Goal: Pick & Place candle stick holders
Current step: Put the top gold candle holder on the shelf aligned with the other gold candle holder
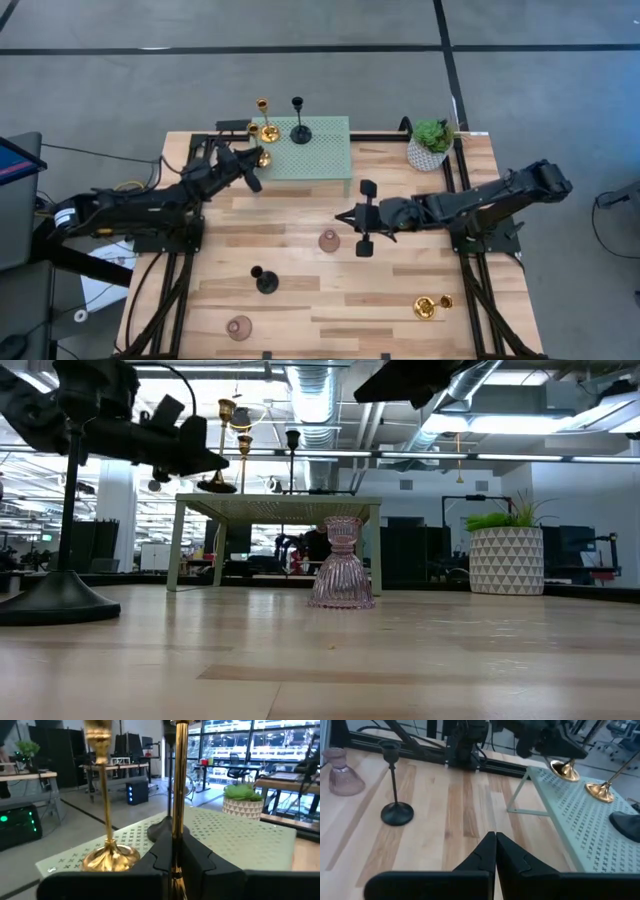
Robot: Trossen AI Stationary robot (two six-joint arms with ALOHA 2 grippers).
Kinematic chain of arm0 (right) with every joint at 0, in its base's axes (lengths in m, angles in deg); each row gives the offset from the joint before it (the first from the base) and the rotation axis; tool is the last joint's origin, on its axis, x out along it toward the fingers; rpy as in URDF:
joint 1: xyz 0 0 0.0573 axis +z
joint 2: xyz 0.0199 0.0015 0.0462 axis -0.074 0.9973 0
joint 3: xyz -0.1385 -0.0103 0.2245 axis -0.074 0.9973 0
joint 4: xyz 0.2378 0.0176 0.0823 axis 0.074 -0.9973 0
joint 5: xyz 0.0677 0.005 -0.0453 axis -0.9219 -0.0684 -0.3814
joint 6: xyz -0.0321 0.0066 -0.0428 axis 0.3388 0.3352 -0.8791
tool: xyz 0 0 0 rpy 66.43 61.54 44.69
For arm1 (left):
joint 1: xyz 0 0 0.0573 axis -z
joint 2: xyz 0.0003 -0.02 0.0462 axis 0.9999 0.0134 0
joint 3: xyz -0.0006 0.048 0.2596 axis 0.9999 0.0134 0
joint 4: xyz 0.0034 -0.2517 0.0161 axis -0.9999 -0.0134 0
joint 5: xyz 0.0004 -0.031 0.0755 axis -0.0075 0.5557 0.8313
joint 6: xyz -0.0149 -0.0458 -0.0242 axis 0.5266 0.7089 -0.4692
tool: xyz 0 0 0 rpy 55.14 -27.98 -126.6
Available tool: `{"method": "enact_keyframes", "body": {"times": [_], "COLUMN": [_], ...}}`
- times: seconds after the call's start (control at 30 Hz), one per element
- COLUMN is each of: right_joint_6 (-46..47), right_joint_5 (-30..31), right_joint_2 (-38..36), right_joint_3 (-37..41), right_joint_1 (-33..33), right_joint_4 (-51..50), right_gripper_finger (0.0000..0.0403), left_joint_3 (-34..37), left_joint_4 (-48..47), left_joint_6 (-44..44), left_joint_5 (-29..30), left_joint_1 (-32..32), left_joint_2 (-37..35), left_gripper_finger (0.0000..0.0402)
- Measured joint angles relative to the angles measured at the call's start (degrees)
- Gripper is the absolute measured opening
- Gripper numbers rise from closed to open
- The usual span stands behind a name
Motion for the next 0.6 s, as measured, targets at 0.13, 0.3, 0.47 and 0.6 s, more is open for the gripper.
{"method": "enact_keyframes", "body": {"times": [0.13, 0.3, 0.47, 0.6], "right_joint_6": [-0.01, -0.01, -0.01, -0.01], "right_joint_5": [3.01, 5.5, 7.17, 7.17], "right_joint_2": [0.0, 0.0, 0.0, 0.0], "right_joint_3": [0.43, 0.43, 0.43, 0.43], "right_joint_1": [1.89, 3.72, 5.01, 5.46], "right_joint_4": [0.77, 0.88, 0.89, 1.06], "right_gripper_finger": [0.0, 0.0, 0.0, 0.0], "left_joint_3": [-0.02, -0.02, -0.09, -0.09], "left_joint_4": [2.11, 5.28, 7.73, 11.39], "left_joint_6": [1.02, 1.02, 1.03, 0.53], "left_joint_5": [-1.07, -1.16, -1.2, -1.12], "left_joint_1": [-1.83, -2.94, -4.19, -4.22], "left_joint_2": [3.5, 6.8, 10.02, 12.38], "left_gripper_finger": [0.0015, 0.0015, 0.0015, 0.0015]}}
